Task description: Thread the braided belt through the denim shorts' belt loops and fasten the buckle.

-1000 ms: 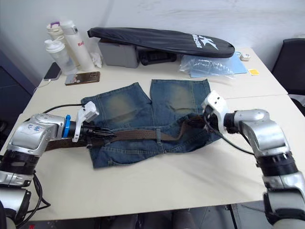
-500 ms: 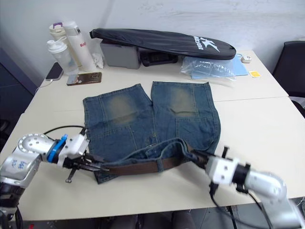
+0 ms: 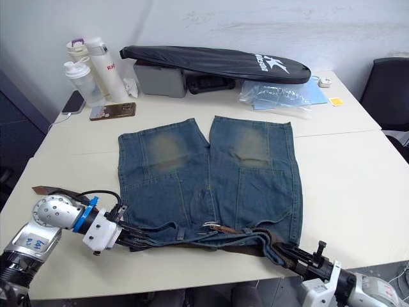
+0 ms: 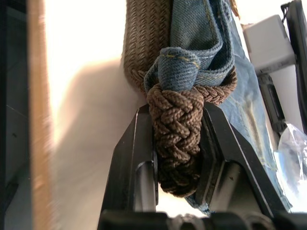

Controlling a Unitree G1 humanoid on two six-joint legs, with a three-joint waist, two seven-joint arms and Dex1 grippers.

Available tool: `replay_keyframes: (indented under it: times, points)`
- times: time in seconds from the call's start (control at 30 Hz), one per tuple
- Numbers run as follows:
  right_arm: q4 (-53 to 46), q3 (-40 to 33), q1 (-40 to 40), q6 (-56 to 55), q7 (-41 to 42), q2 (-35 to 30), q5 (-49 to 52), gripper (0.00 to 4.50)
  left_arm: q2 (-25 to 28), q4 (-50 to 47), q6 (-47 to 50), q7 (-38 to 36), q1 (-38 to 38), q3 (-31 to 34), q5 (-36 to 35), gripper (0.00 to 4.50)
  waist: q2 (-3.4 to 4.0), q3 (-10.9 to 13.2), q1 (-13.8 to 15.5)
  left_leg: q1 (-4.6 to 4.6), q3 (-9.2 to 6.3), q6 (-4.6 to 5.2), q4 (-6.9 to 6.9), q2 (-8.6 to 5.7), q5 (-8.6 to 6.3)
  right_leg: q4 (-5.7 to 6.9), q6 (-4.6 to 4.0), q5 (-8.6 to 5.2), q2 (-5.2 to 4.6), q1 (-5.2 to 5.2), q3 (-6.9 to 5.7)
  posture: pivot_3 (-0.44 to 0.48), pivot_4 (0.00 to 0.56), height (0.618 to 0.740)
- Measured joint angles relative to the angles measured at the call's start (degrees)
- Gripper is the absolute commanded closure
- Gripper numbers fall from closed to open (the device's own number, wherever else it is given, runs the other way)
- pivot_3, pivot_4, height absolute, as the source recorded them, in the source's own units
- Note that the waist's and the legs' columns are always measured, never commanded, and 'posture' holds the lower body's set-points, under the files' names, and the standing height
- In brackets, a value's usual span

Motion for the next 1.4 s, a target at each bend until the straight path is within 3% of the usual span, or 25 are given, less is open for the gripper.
replay_keyframes:
  times: [0.03, 0.2, 0.33, 0.4, 0.57, 0.83, 1.03, 1.23, 1.3, 1.4]
  points:
    - [1.35, 0.2, -0.12, -1.31, -1.29, -0.72, -1.09, 4.03, 0.04, 0.98, -2.04, 0.46, -0.3, -0.6, 0.15, 4.36, 0.03, -0.02, 0.01, 0.02, 0.01, 0.02, 0.01, -0.03, -0.01, -0.02, 0.0, 0.0, -0.03, 0.03, 0.02, 0.0, 0.15, 0.74]
    - [7.35, 0.03, -0.57, -4.85, -6.9, -5.1, -3.08, 1.74, 1.2, 5.82, -9.85, 2.99, -2.54, -2.41, 2.17, 4.36, -0.05, -0.11, -0.16, 0.26, 0.13, 0.12, 0.07, -0.05, 0.0, -0.14, -0.57, -0.31, -0.03, 0.32, 0.26, 0.0, 0.15, 0.74]
    - [10.72, -1.06, -0.99, -6.48, -11.92, -8.16, -4.57, 0.0, 1.48, 10.24, -13.77, 5.31, -4.26, -3.49, 3.65, 4.36, -0.27, -0.08, -0.57, 1.42, 0.13, 0.28, -0.03, 0.07, -0.11, -0.49, -1.23, -0.81, 0.04, 1.66, 0.41, 0.0, 0.15, 0.74]
    - [11.98, -1.71, -0.72, -7.15, -14.16, -9.02, -5.88, 0.0, 1.48, 12.26, -14.83, 6.11, -4.62, -3.54, 3.8, 4.36, -0.33, -0.07, -0.62, 1.92, 0.11, 0.23, -0.05, 0.08, -0.21, -0.49, -1.57, -1.0, 0.02, 2.13, 0.42, 0.0, 0.15, 0.74]
    - [13.81, -2.47, 0.92, -7.26, -19.04, -10.11, -8.72, 0.0, 2.37, 13.28, -13.5, 5.32, -4.24, -3.49, 1.43, 4.36, -0.49, -0.14, -1.26, 1.9, 0.13, 0.2, -0.05, 0.07, -0.31, -0.48, -1.63, -1.03, -0.01, 2.13, 0.43, 0.0, 0.15, 0.74]
    - [10.52, -0.29, 9.9, 0.18, -17.29, -10.17, -1.81, 0.0, 9.83, 9.63, 12.9, -2.17, 2.21, 0.43, -11.69, 4.36, -0.95, 0.43, -3.64, 1.76, 0.08, -0.1, -0.14, 0.54, -0.76, -0.25, -1.0, -1.33, 0.38, 1.8, 0.32, 0.0, 0.15, 0.74]
    - [-3.64, -2.44, 13.97, 10.54, -12.75, -11.11, 11.93, 0.0, 18.63, 5.74, 33.43, -3.8, 9.8, 7.15, -19.22, 4.36, -0.65, 0.82, -4.78, 1.76, 0.17, -0.34, -0.13, 1.19, -1.08, -0.18, -0.57, -1.11, 1.08, 1.61, 0.43, 0.0, 0.15, 0.74]
    - [-17.48, -4.41, 11.06, 21.72, -7.81, -10.5, 18.84, 0.0, 18.46, -0.24, 40.36, -3.79, 11.0, 9.0, -21.5, 4.36, -0.54, 0.95, -2.63, 1.2, 0.06, -0.43, -0.1, 1.15, -1.09, -0.16, -0.72, -1.19, 1.09, 1.06, 0.49, 0.0, 0.15, 0.74]
    - [-20.52, -4.34, 9.04, 24.38, -6.17, -9.85, 19.81, 0.0, 17.08, -2.12, 38.34, -3.8, 10.81, 7.57, -19.23, 3.34, -0.27, 0.83, -1.93, 0.84, 0.08, -0.52, -0.02, 1.01, -1.09, -0.14, -0.32, -0.98, 1.05, 0.77, 0.6, 0.0, 0.15, 0.74]
    - [-22.72, -4.37, 8.4, 26.53, -4.18, -9.01, 20.94, 0.0, 17.04, -2.0, 31.81, -3.81, 10.77, 5.93, -14.58, 2.25, -0.21, 0.76, -1.22, 0.79, 0.07, -0.63, -0.03, 0.98, -1.18, -0.29, -0.19, -0.91, 1.06, 0.76, 0.73, 0.0, 0.15, 0.74]
